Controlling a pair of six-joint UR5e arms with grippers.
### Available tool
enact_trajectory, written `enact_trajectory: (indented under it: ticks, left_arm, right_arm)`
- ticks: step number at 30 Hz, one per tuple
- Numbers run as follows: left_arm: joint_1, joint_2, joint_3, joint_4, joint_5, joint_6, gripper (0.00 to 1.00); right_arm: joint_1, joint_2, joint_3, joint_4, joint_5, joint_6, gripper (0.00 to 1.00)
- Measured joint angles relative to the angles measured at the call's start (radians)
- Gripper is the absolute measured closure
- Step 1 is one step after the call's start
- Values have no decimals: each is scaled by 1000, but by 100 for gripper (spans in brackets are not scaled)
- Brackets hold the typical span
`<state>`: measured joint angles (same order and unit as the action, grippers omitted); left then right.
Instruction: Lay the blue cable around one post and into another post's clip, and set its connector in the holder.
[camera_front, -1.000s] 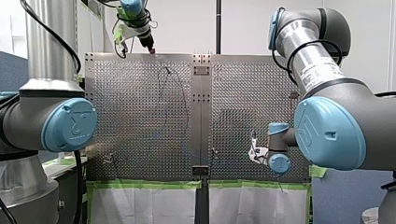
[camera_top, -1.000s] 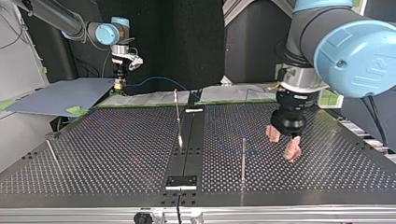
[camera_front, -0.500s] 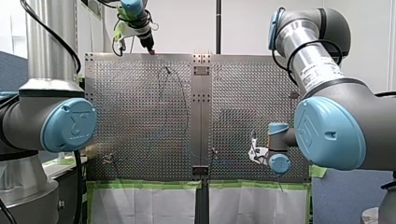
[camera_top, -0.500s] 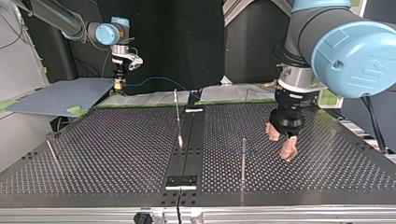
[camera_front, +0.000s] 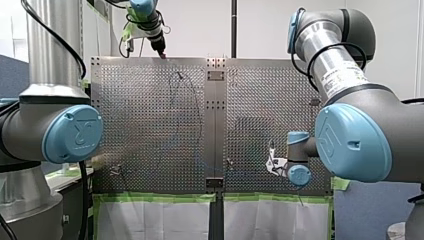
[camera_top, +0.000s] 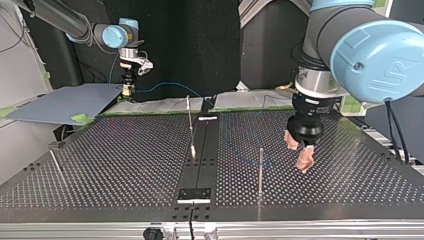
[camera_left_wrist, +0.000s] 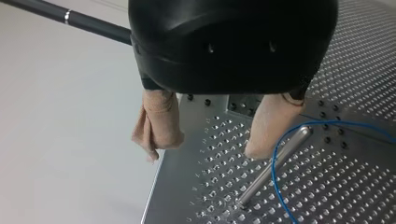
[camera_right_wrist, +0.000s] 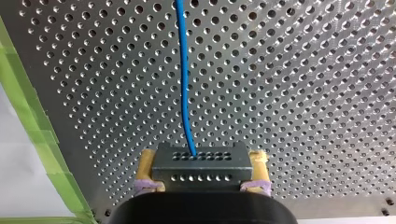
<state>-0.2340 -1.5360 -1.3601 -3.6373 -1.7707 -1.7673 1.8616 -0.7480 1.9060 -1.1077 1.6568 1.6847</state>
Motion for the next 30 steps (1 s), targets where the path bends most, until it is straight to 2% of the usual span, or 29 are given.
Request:
enact_trajectory:
  ticks: [24, 30]
  left_arm:
    - [-10, 0, 0, 0, -6, 202, 0]
    - [-12, 0, 0, 0, -7, 232, 0]
  right_arm:
    - [0, 0, 0, 0, 0, 0, 98]
    - [0, 0, 0, 0, 0, 0, 98]
